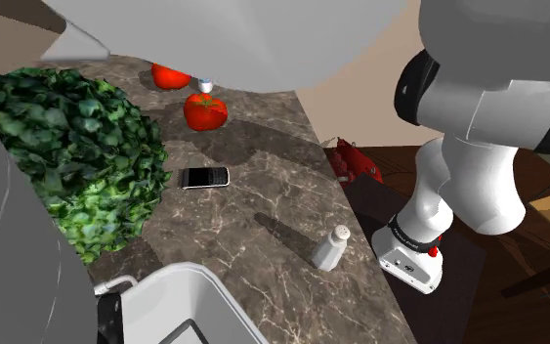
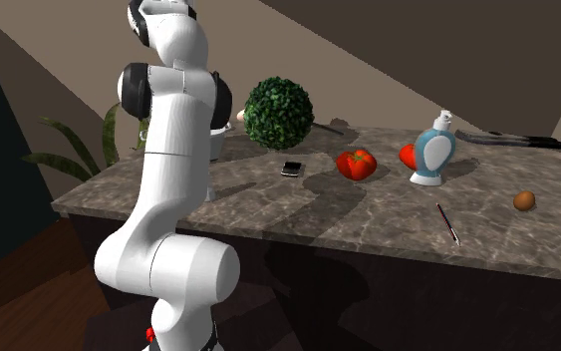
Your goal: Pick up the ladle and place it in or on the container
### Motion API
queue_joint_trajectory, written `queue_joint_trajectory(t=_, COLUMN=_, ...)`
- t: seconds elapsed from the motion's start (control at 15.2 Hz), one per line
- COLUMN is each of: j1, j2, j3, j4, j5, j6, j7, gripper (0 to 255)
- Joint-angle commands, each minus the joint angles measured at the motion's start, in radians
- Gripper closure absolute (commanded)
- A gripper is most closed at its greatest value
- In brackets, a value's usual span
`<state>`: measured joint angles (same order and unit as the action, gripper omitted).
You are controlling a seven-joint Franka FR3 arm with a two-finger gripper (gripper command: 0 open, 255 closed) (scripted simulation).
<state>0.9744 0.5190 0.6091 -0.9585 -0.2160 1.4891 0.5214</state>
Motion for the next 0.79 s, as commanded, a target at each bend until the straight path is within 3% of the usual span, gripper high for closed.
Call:
queue_joint_trajectory(t=0.0, j1=-0.019, j2=-0.021, j3=0.004, j4=-0.063, j5=0.011, j6=0.041, j7=0.001, gripper=255)
queue_joint_trajectory(t=0.73, j1=-0.083, j2=-0.082, j3=0.010, j4=-0.308, j5=0.043, j6=0.225, j7=-0.007, gripper=255)
